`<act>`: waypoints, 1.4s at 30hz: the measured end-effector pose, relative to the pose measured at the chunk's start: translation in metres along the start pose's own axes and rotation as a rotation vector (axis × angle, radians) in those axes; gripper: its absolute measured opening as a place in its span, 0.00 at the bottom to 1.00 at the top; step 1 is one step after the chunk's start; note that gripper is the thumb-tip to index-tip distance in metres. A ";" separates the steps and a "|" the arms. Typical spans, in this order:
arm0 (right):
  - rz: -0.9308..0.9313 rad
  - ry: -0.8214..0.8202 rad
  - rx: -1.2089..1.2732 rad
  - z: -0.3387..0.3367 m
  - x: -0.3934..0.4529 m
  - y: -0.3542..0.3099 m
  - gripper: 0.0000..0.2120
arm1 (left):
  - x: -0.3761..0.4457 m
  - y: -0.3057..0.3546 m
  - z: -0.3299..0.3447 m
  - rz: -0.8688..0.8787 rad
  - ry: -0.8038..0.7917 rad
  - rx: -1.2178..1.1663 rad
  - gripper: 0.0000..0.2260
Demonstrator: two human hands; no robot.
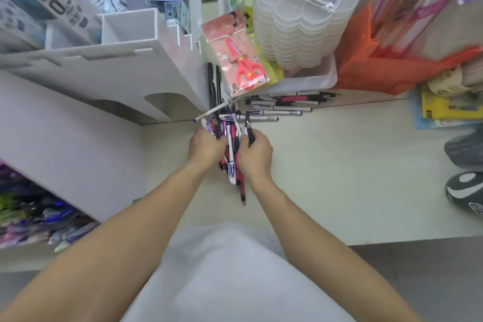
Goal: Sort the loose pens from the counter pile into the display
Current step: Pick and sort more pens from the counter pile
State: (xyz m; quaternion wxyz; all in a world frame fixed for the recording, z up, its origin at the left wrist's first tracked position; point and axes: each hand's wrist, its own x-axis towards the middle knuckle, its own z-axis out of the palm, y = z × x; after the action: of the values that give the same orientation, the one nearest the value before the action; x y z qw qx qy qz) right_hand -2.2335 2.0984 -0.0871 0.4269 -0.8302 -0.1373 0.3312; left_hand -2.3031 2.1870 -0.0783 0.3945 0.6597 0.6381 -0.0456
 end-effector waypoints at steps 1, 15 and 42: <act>0.015 -0.019 -0.004 0.003 -0.001 -0.002 0.08 | -0.004 0.000 0.000 0.000 -0.019 -0.027 0.09; 0.544 -0.378 0.608 -0.001 -0.057 -0.008 0.15 | -0.065 -0.057 -0.018 0.113 -0.515 -0.372 0.26; 0.266 -0.540 0.468 -0.032 -0.078 -0.056 0.34 | -0.084 -0.068 -0.090 0.209 -0.625 -0.549 0.11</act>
State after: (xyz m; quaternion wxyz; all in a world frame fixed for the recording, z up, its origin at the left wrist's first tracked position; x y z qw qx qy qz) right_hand -2.2670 2.0728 0.0046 0.5068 -0.6034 -0.0566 0.6131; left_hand -2.4181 2.1628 -0.0010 0.7324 0.5457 0.4060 -0.0317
